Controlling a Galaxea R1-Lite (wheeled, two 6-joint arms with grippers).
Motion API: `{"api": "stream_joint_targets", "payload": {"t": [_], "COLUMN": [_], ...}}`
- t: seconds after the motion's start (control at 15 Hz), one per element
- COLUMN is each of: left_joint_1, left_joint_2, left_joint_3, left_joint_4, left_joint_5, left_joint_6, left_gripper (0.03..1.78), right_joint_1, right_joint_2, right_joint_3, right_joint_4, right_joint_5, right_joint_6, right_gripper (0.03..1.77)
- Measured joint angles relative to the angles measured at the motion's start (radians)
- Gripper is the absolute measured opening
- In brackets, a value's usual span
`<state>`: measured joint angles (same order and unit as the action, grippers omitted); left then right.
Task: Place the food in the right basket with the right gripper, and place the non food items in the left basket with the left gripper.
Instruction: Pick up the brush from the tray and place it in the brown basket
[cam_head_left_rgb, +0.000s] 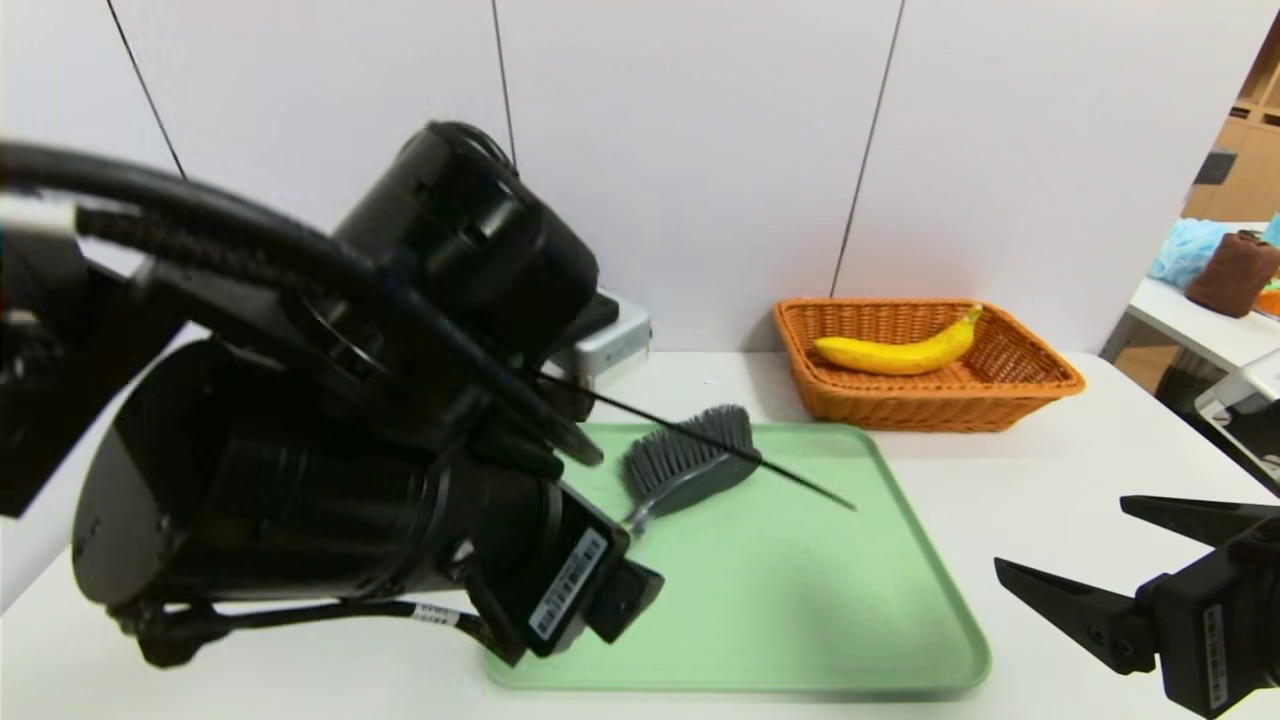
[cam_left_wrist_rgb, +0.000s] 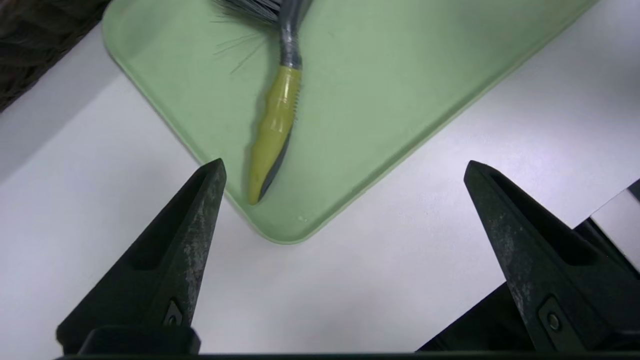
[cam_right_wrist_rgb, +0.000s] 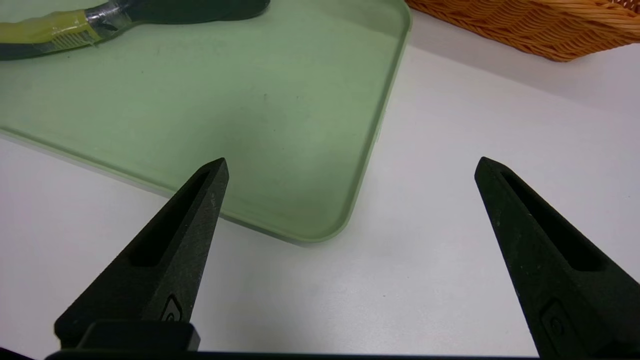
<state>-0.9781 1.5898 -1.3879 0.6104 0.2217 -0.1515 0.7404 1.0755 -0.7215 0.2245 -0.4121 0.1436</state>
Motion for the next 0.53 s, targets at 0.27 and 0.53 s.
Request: {"api": "stream_joint_targets", "payload": {"t": [0.27,0.53], "left_joint_1": [-0.02,-0.013], "left_joint_2": [0.016,0.09], "left_joint_3": [0.114,0.095], "left_joint_4": [-0.147,-0.181], "left_joint_5": [-0.003,-0.016], "left_joint_6": [0.095,0.132], "left_gripper": [1.69,1.69], "right_joint_1": [0.0,0.0], "right_joint_2": [-0.007,-0.012], "right_joint_3": [-0.002,-0.001], "right_joint_4": [0.0,0.0], "right_joint_5": [0.0,0.0], "right_joint_6": [-0.006,-0.006], "right_gripper": [1.7,1.7]}}
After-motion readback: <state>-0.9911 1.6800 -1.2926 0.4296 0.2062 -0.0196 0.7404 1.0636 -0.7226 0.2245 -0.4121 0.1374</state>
